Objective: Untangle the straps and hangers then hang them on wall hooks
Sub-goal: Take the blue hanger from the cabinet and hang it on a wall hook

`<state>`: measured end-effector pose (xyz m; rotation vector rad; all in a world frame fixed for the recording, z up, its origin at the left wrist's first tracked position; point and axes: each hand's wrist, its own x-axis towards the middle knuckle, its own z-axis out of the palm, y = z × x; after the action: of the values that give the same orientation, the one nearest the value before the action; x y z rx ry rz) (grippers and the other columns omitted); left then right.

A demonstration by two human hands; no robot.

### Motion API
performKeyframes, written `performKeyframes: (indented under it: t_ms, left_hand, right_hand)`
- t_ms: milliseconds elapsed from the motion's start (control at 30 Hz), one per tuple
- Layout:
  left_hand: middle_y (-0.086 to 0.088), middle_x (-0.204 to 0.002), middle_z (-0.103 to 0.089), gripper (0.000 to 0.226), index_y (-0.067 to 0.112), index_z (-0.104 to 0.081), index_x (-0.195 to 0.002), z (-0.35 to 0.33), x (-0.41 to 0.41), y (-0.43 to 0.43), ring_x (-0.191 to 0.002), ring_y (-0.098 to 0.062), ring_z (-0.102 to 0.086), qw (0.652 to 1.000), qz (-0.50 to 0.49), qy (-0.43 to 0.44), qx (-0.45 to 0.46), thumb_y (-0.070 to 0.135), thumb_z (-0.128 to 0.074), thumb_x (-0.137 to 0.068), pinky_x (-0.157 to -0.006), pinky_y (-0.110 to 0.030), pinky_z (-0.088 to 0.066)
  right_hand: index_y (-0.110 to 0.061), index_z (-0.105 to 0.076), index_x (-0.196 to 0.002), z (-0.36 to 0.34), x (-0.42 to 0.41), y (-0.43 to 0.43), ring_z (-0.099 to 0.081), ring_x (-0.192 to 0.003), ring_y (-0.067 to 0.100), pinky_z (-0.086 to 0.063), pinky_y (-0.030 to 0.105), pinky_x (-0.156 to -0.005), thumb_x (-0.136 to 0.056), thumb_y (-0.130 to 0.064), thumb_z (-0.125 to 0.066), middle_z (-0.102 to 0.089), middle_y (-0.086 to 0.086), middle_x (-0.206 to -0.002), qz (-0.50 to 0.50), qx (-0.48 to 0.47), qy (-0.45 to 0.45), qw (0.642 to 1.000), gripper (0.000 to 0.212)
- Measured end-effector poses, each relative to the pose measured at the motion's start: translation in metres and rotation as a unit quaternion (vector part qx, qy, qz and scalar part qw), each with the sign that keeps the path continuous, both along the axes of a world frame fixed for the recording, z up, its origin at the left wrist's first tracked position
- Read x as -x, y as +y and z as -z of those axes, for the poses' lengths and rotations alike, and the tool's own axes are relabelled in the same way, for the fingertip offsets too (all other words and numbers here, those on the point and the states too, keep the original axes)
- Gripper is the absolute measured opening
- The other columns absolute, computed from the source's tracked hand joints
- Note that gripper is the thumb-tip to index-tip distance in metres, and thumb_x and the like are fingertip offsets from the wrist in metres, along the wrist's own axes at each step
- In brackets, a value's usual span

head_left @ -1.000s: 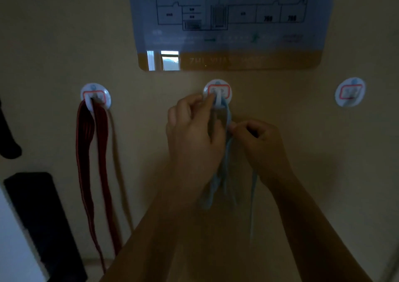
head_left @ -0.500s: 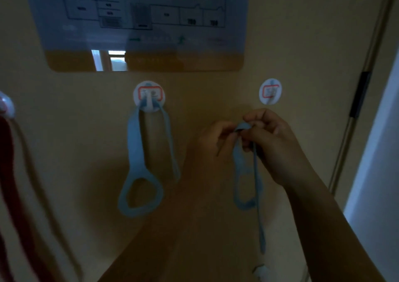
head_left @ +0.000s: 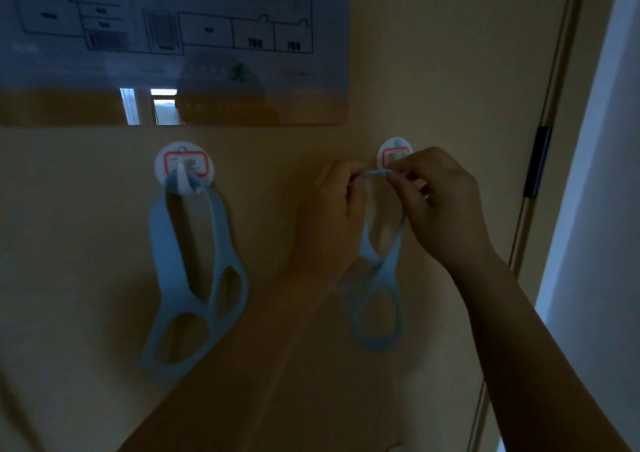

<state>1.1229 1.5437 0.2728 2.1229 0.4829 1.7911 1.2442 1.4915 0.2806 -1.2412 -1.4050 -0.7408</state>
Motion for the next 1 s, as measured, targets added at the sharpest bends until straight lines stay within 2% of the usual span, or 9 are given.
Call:
performKeyframes:
  t_ms: [67,167,300,433,567,667,767,867,1000]
  left_hand:
    - [0.005,-0.086,-0.055,0.018,0.006,-0.062,-0.093,-0.011,-0.007,0.002,-0.082,-0.009,-0.051,1.000,-0.011,0.015,-0.019,0.014,-0.046,-0.090,-0.074,-0.025,-0.040]
    - [-0.009,-0.087,-0.065,0.020,0.003,-0.063,-0.089,-0.029,-0.019,0.009,-0.082,-0.021,-0.059,1.000,0.001,0.019,-0.005,0.015,-0.047,-0.086,-0.075,-0.036,-0.047]
    - [-0.010,-0.084,-0.068,0.018,0.004,-0.065,-0.086,-0.039,-0.033,0.017,-0.078,-0.022,-0.062,0.998,0.002,0.050,0.024,0.013,-0.049,-0.089,-0.073,-0.041,-0.051]
    - [-0.016,-0.080,-0.068,0.023,-0.002,-0.066,-0.082,-0.034,-0.040,0.022,-0.075,-0.029,-0.063,0.997,-0.033,0.062,0.017,0.013,-0.049,-0.086,-0.070,-0.048,-0.049]
    - [-0.009,-0.069,-0.063,0.021,-0.001,-0.064,-0.079,-0.028,-0.041,0.016,-0.066,-0.023,-0.057,0.996,-0.036,0.060,0.063,0.014,-0.053,-0.089,-0.065,-0.045,-0.049]
    - [-0.011,-0.076,-0.067,0.016,0.005,-0.066,-0.083,-0.017,-0.040,0.011,-0.073,-0.025,-0.062,0.994,-0.041,0.050,0.089,0.012,-0.053,-0.088,-0.070,-0.044,-0.051]
    - [-0.011,-0.084,-0.070,0.015,0.009,-0.068,-0.088,-0.009,-0.039,0.008,-0.080,-0.025,-0.064,0.992,-0.057,0.043,0.108,0.010,-0.053,-0.087,-0.073,-0.041,-0.052]
    - [-0.011,-0.082,-0.069,0.015,0.007,-0.068,-0.086,-0.012,-0.038,0.007,-0.077,-0.025,-0.063,0.989,-0.094,0.046,0.107,0.008,-0.054,-0.086,-0.073,-0.041,-0.052]
    - [-0.001,-0.075,-0.063,0.013,0.010,-0.065,-0.086,-0.001,-0.039,-0.001,-0.072,-0.019,-0.060,0.987,-0.089,0.045,0.125,0.011,-0.053,-0.088,-0.071,-0.042,-0.052]
  right_hand:
    - [-0.008,-0.071,-0.091,-0.008,-0.002,0.005,-0.054,-0.074,0.004,-0.037,0.005,-0.067,-0.084,-0.016,-0.059,-0.062,-0.002,-0.083,-0.024,-0.043,0.052,0.997,0.016]
    - [-0.009,-0.071,-0.087,-0.019,-0.008,0.014,-0.057,-0.073,0.008,-0.042,0.012,-0.068,-0.083,-0.014,-0.061,-0.062,-0.004,-0.080,-0.051,-0.070,0.129,0.988,0.012]
    - [-0.004,-0.070,-0.091,-0.020,-0.020,0.023,-0.058,-0.071,-0.007,-0.041,0.004,-0.067,-0.086,-0.005,-0.055,-0.066,0.000,-0.084,-0.089,-0.058,0.172,0.979,0.016]
    - [-0.005,-0.071,-0.095,-0.015,-0.026,0.025,-0.063,-0.081,0.006,-0.046,0.012,-0.075,-0.086,-0.005,-0.052,-0.070,0.005,-0.092,-0.105,-0.024,0.173,0.979,0.021]
    - [-0.017,-0.068,-0.089,-0.012,-0.027,0.026,-0.059,-0.070,-0.006,-0.046,0.009,-0.070,-0.085,-0.006,-0.057,-0.065,-0.010,-0.079,-0.139,-0.018,0.212,0.967,0.016]
    - [-0.018,-0.066,-0.091,-0.003,-0.028,0.025,-0.057,-0.068,-0.013,-0.042,0.005,-0.068,-0.086,-0.005,-0.057,-0.060,-0.019,-0.077,-0.140,-0.016,0.224,0.964,0.017]
    - [-0.015,-0.068,-0.091,0.002,-0.029,0.027,-0.059,-0.069,-0.005,-0.046,0.011,-0.071,-0.085,-0.005,-0.056,-0.064,-0.009,-0.079,-0.148,-0.009,0.249,0.957,0.017]
    - [-0.019,-0.062,-0.075,-0.002,-0.034,0.031,-0.057,-0.066,0.007,-0.047,0.021,-0.067,-0.080,-0.006,-0.061,-0.062,-0.001,-0.072,-0.150,0.010,0.318,0.936,0.015]
    - [-0.015,-0.060,-0.077,0.007,-0.031,0.021,-0.052,-0.060,-0.002,-0.043,0.014,-0.061,-0.081,-0.006,-0.060,-0.057,-0.007,-0.067,-0.142,0.037,0.311,0.939,0.010]
